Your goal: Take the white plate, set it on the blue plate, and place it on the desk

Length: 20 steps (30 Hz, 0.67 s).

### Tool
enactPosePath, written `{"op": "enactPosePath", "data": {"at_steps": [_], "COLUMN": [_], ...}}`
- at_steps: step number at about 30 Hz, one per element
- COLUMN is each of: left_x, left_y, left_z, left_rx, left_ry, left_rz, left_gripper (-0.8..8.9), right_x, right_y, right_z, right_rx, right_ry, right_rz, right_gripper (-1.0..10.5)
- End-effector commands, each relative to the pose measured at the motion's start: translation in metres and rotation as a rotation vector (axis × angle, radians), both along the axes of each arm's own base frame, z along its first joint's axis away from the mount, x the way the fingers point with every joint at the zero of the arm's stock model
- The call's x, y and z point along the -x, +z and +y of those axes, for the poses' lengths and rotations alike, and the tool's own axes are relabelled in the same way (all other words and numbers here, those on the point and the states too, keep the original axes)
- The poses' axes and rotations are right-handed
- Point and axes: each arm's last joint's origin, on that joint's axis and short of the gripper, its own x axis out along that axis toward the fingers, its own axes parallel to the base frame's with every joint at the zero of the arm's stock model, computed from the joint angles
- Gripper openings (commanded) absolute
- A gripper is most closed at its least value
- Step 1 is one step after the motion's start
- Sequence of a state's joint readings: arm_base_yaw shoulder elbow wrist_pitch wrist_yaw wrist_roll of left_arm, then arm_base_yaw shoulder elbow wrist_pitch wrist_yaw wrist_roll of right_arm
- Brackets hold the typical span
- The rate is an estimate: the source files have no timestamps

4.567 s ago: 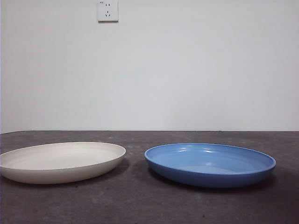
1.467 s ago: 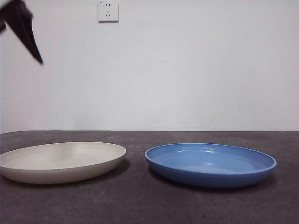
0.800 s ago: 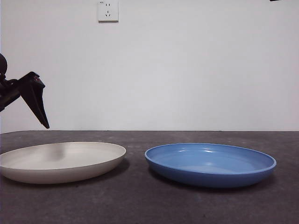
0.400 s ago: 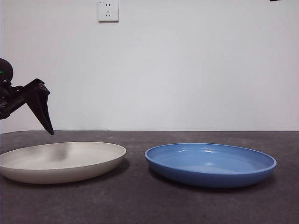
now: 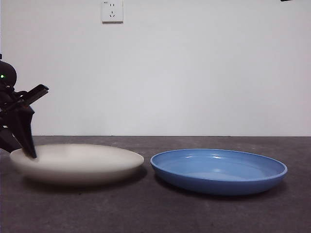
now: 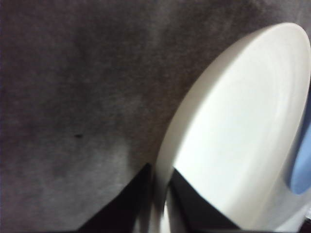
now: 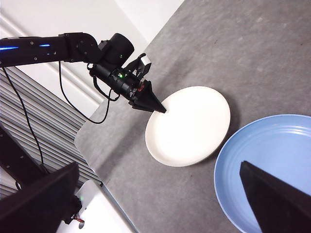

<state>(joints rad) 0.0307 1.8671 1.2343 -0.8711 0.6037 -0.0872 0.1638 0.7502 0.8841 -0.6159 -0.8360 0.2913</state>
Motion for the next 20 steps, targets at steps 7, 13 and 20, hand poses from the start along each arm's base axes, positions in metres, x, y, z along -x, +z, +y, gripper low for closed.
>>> {"op": "enactPosePath", "data": {"at_steps": [7, 13, 20], "left_x": [-0.003, 0.004, 0.020], "left_y": [-0.001, 0.024, 0.055], "left_z": [0.000, -0.015, -0.061], "left_rx": [-0.003, 0.001, 0.013], "left_ry": [-0.010, -0.018, -0.114], "left_rz": [-0.001, -0.041, -0.073], "left_gripper": [0.09, 0.10, 0.10], "right_x": [0.000, 0.003, 0.016], "right_y": [0.004, 0.006, 0.007], "right_z": [0.001, 0.000, -0.005], "right_rx": [0.001, -0.010, 0.066], "right_ry": [0.009, -0.009, -0.108], "right_rz": [-0.024, -0.011, 0.007], "right_gripper": [6.7, 6.7, 6.7]}}
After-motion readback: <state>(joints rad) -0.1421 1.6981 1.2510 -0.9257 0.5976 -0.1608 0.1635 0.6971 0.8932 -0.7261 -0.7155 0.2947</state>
